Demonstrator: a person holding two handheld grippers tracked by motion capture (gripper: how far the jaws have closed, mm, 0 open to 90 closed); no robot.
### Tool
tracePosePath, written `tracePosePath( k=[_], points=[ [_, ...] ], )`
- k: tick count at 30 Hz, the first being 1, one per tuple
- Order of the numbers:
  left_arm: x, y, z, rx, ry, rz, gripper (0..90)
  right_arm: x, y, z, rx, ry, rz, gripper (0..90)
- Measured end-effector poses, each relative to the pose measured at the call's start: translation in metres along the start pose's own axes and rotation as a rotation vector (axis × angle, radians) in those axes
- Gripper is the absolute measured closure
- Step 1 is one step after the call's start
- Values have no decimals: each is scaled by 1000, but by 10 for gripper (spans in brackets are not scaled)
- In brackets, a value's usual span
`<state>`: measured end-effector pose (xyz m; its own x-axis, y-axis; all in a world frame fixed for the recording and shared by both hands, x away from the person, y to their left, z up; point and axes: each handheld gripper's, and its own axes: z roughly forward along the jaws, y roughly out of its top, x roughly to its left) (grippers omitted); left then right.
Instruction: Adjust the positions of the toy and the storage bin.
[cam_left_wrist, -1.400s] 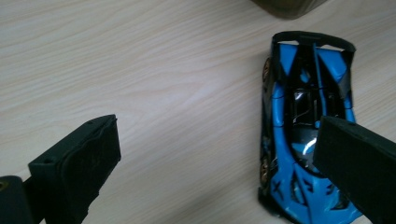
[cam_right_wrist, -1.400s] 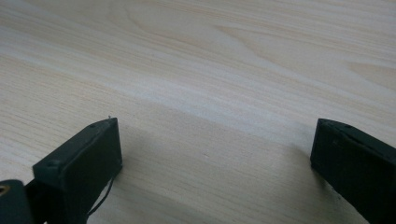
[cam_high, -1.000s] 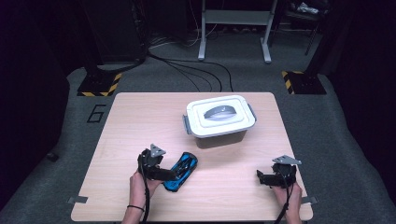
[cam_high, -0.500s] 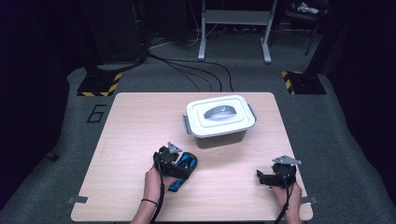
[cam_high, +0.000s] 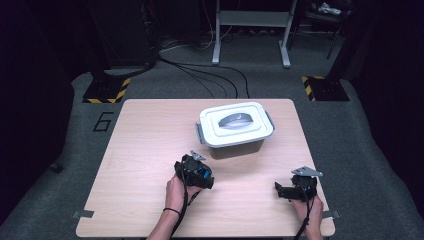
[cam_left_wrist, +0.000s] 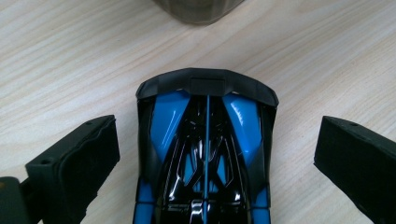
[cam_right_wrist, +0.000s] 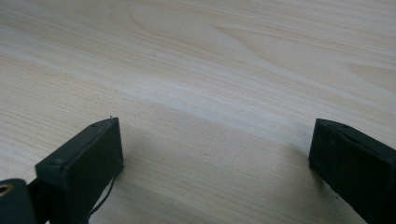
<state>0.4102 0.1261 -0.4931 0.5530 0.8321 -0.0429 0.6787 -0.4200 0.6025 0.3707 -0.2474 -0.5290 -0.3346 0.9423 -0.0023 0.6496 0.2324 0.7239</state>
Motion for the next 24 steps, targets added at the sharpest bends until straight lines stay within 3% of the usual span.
tracePosePath(
  k=[4, 18, 24],
  points=[
    [-2, 2, 5, 2, 11, -3, 148, 0, 0, 0, 0, 0, 1, 22],
    [1, 1, 10, -8, 26, -23, 234, 0, 0, 0, -2, -1, 0, 30],
    [0, -1, 10, -25, 39, -2, 244, 0, 0, -1, -3, -3, 0, 34]
  ],
)
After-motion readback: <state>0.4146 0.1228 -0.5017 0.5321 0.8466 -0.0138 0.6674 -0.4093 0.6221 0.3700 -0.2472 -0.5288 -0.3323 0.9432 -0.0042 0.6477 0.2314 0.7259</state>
